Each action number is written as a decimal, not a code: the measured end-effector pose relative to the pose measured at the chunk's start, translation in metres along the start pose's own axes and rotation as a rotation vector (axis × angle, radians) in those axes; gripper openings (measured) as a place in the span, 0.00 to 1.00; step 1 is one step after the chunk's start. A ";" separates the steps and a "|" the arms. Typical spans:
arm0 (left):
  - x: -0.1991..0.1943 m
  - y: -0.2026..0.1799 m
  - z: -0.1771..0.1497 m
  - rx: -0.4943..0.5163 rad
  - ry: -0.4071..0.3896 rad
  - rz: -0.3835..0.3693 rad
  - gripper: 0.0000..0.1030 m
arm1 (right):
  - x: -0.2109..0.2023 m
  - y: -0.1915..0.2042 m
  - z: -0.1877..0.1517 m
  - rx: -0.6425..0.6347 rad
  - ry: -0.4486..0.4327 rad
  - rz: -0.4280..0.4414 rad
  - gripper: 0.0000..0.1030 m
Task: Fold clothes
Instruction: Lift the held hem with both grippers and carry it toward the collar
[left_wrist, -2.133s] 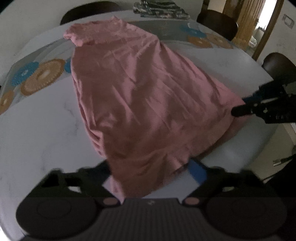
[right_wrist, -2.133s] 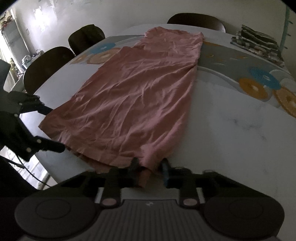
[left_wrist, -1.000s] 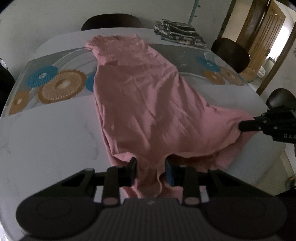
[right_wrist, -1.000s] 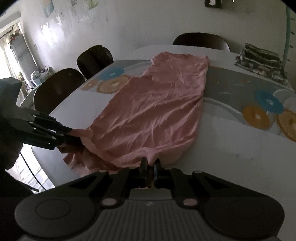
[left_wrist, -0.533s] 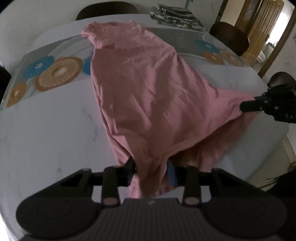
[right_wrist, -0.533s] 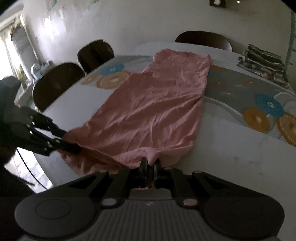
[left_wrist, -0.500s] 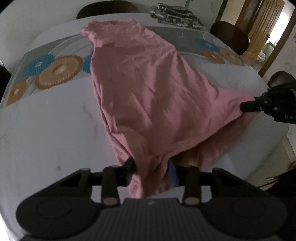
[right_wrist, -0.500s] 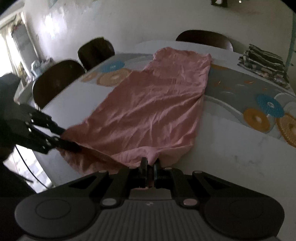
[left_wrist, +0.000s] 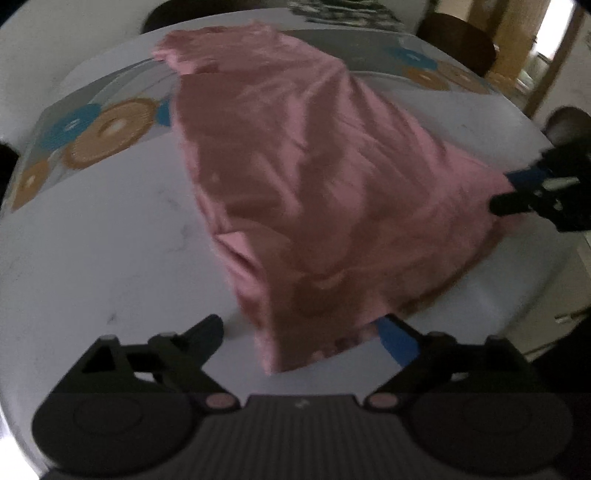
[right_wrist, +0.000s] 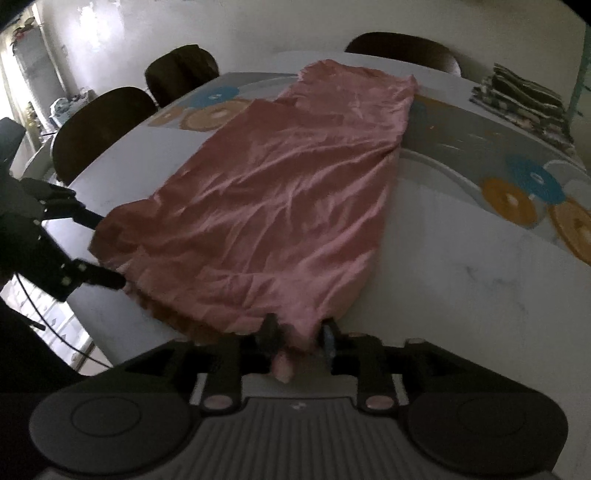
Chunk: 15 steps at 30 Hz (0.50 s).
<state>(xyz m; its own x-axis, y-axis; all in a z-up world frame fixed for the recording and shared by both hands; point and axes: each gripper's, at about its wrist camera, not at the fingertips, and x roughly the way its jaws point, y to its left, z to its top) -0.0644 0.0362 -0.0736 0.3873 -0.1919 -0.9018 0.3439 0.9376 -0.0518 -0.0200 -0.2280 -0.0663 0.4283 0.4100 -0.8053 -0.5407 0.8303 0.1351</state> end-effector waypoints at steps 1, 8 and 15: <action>0.000 -0.002 0.001 0.007 -0.002 -0.003 0.90 | 0.000 0.000 0.000 0.001 0.000 0.002 0.33; -0.004 0.005 0.008 -0.047 -0.040 -0.039 0.31 | 0.005 0.002 -0.001 -0.009 0.014 0.008 0.36; -0.004 0.010 0.009 -0.093 -0.046 -0.061 0.18 | 0.012 0.006 -0.004 -0.015 0.031 0.040 0.15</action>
<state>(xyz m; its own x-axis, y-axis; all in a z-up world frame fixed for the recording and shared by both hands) -0.0550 0.0440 -0.0671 0.4076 -0.2604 -0.8752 0.2881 0.9462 -0.1473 -0.0208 -0.2199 -0.0769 0.3839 0.4309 -0.8167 -0.5677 0.8077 0.1593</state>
